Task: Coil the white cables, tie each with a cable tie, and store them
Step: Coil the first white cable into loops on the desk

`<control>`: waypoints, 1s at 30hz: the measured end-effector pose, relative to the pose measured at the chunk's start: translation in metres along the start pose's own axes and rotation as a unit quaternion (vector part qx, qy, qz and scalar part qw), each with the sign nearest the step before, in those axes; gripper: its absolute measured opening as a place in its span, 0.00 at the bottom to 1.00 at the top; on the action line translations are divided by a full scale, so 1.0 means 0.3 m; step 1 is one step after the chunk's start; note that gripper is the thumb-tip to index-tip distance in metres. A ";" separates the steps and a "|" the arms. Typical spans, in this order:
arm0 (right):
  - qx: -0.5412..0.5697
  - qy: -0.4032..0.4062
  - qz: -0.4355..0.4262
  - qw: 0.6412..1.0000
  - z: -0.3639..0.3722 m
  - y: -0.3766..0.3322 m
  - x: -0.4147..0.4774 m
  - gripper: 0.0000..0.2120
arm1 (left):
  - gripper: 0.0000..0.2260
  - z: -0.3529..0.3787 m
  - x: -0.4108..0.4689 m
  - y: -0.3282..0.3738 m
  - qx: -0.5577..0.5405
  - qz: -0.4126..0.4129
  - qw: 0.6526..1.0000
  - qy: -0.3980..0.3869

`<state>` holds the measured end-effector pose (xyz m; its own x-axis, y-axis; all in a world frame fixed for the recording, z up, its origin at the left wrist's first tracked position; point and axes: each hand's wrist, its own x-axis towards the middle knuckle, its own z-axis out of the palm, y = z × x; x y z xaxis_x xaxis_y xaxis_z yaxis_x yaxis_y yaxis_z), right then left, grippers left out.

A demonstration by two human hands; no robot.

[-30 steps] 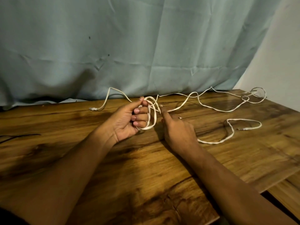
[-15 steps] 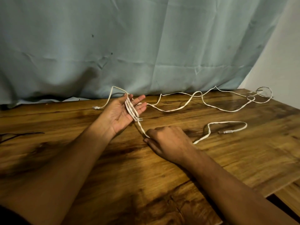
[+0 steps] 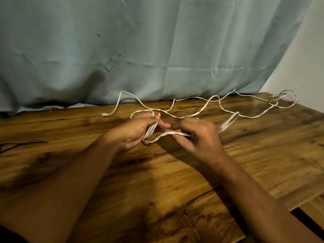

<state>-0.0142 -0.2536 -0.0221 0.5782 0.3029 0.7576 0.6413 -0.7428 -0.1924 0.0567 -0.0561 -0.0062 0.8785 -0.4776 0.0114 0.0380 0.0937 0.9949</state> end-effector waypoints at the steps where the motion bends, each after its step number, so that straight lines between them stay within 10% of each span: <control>1: 0.053 0.010 0.038 0.998 0.002 0.007 0.002 0.05 | 0.12 -0.001 0.000 -0.004 0.032 -0.004 0.999 -0.007; 8: 0.316 0.008 0.169 0.933 -0.017 0.018 0.018 0.03 | 0.13 -0.033 0.008 -0.011 0.144 -0.008 0.989 -0.013; 20: 0.063 0.208 0.147 0.965 0.005 0.107 0.017 0.10 | 0.13 0.036 -0.025 0.018 -0.017 -0.066 0.983 -0.171; 30: -0.077 0.008 0.199 0.977 0.027 0.095 -0.004 0.14 | 0.11 0.063 -0.037 0.045 -0.188 -0.041 0.964 -0.185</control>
<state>0.0074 -0.2703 -0.0333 0.7582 -0.0371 0.6510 0.2822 -0.8813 -0.3789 0.0385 -0.0661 0.0089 0.6388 -0.7684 0.0392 0.3308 0.3202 0.8877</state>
